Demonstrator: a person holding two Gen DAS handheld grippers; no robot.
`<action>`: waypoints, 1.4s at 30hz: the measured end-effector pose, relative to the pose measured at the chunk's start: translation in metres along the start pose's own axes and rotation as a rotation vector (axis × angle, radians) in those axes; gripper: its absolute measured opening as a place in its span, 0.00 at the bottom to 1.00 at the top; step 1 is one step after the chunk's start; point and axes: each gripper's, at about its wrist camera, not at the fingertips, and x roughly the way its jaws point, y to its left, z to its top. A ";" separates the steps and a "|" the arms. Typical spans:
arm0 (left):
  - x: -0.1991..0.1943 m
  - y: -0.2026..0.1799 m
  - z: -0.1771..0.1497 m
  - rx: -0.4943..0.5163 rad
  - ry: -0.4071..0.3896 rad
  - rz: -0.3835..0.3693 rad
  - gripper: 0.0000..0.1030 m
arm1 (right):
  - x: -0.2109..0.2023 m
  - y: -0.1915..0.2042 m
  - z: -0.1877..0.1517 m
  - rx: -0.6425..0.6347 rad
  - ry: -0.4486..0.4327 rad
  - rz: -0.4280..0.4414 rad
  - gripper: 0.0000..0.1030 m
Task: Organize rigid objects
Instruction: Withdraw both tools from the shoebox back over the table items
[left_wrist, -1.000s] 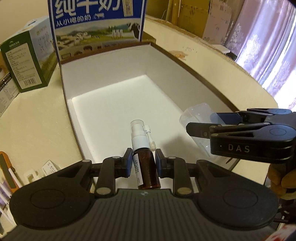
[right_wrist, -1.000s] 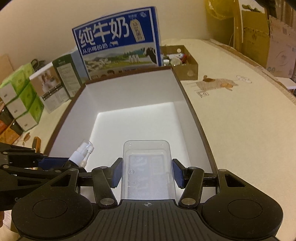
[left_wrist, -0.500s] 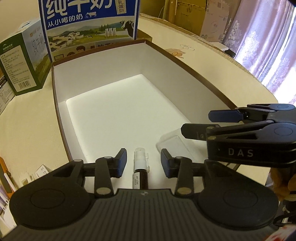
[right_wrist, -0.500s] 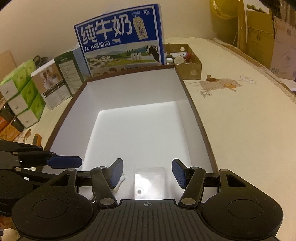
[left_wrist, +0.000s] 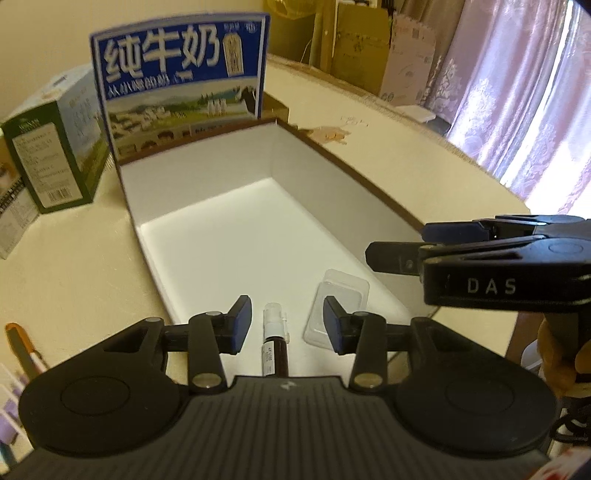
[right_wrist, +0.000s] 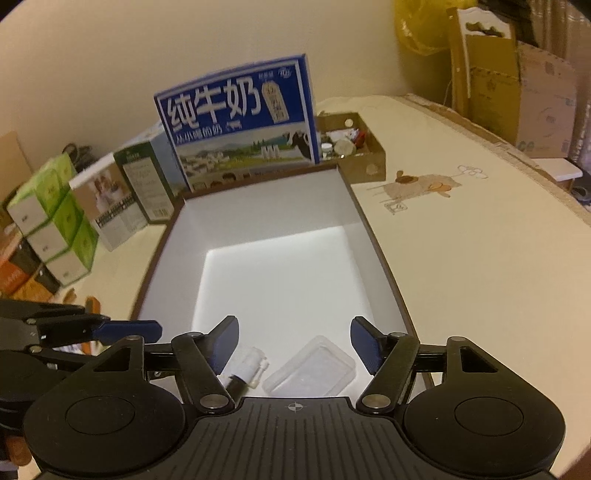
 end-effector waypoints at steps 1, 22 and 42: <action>-0.007 0.001 -0.001 -0.002 -0.009 -0.001 0.37 | -0.005 0.003 0.000 0.008 -0.007 -0.002 0.64; -0.170 0.072 -0.091 -0.085 -0.122 0.116 0.41 | -0.084 0.116 -0.055 0.075 -0.062 0.055 0.68; -0.240 0.123 -0.196 -0.273 -0.103 0.288 0.51 | -0.070 0.199 -0.141 -0.065 0.068 0.179 0.68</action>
